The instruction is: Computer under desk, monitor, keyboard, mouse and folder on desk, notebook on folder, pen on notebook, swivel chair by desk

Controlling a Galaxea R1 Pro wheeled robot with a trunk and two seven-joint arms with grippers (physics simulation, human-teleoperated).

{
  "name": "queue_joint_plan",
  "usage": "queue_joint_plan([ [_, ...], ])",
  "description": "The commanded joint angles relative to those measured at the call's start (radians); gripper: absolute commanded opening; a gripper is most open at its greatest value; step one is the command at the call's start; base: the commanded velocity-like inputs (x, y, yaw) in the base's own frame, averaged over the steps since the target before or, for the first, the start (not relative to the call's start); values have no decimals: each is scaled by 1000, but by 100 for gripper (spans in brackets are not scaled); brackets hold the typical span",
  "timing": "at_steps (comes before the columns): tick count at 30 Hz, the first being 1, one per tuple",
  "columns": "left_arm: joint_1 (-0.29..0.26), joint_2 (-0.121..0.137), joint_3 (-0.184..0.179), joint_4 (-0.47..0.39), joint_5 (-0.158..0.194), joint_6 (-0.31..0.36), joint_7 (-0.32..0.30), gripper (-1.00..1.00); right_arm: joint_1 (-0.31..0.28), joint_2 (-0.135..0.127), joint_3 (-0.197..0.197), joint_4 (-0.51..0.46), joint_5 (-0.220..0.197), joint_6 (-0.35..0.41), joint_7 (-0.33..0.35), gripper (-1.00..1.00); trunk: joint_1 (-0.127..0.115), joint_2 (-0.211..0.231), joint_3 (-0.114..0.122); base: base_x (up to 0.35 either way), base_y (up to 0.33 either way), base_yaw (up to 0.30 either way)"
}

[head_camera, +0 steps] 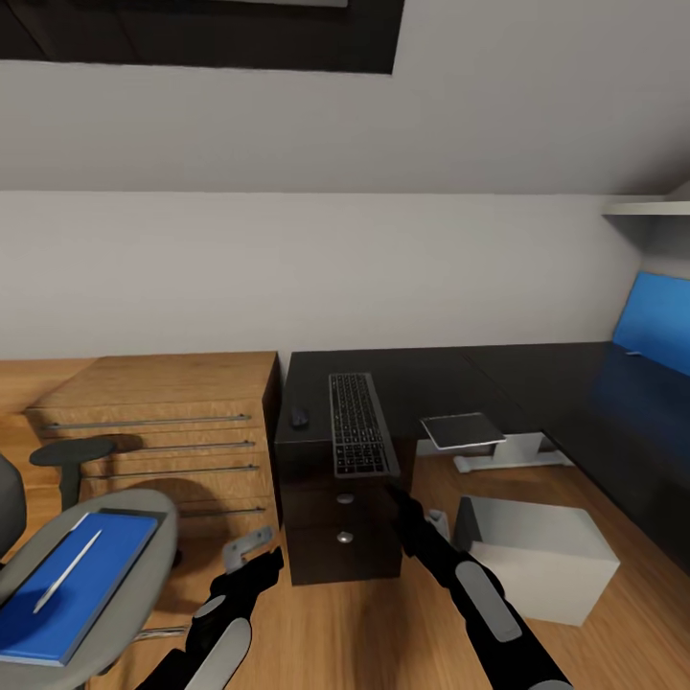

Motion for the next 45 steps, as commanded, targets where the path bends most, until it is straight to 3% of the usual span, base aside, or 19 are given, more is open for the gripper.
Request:
queue_joint_plan([
  [1,-1,1,-2,-1,4,3,7,100,-1,0,-1,0,-6,3,1,100,0,0,-1,80,27,0],
  [14,-1,14,-1,-1,4,3,7,100,-1,1,0,0,-6,2,1,100,0,0,-1,18,6,0],
  [45,0,14,-2,0,4,3,7,100,0,2,11,-48,-2,-5,16,100,0,0,-1,0,0,0],
])
